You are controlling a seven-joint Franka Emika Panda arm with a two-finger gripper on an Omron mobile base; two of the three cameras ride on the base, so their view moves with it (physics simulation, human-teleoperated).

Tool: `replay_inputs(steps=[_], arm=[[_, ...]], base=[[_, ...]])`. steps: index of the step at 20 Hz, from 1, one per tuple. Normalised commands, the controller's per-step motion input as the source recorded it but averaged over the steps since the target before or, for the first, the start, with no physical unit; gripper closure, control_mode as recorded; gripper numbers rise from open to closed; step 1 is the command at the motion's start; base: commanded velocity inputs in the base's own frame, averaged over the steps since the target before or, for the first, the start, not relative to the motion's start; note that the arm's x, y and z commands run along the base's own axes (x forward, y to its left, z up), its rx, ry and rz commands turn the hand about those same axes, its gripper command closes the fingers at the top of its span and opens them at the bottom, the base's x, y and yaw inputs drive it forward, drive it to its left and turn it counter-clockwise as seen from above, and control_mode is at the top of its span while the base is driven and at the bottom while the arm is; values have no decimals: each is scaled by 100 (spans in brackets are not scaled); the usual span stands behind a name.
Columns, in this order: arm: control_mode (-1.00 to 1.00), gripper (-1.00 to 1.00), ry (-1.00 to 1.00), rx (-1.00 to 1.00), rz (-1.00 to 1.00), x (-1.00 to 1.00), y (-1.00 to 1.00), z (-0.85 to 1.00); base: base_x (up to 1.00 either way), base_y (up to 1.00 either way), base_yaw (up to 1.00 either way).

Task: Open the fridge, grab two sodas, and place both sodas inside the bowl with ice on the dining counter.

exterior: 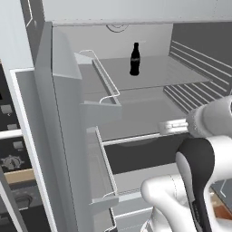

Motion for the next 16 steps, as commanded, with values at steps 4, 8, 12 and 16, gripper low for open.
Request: replay_inputs(steps=[4,8,12,16], arm=[[-100,-100,-44,0,10,56,0,64],[-100,-100,-33,-3,3,62,0,63],[-100,-100,-26,-6,-1,50,0,46],[-100,-100,-15,-2,-5,41,0,36]], base=[[0,0,0],[0,0,0],[0,0,0],[0,0,0]])
